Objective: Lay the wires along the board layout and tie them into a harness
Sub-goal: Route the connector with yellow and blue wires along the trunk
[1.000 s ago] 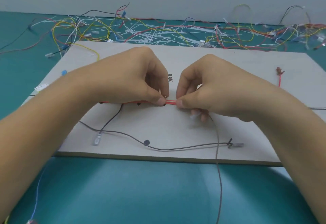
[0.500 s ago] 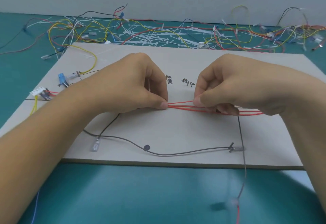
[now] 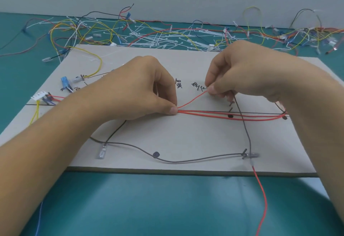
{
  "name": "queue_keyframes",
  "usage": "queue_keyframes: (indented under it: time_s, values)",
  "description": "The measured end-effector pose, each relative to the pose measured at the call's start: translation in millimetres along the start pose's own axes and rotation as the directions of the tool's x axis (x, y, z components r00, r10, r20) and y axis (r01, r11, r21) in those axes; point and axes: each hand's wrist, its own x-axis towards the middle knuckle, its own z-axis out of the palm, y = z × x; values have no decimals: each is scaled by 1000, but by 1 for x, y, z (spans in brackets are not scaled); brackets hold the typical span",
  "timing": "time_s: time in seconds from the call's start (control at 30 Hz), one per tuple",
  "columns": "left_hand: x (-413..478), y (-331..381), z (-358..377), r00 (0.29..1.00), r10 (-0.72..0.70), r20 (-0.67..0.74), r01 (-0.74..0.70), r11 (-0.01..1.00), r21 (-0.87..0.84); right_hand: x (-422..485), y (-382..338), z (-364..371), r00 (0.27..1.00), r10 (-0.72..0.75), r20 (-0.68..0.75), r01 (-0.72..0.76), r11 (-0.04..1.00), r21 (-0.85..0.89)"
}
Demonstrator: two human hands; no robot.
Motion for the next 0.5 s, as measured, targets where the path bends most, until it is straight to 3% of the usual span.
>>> queue_keyframes:
  time_s: [0.2, 0.5]
  values:
    - [0, -2, 0, 1000, 6, -4, -6, 1000, 8, 15, -18, 7, 998, 40, -46, -47, 986, -162]
    - [1, -1, 1, 1000, 12, 4, -12, 1000, 8, 29, -31, 1, 997, 57, 46, -39, 942, -333]
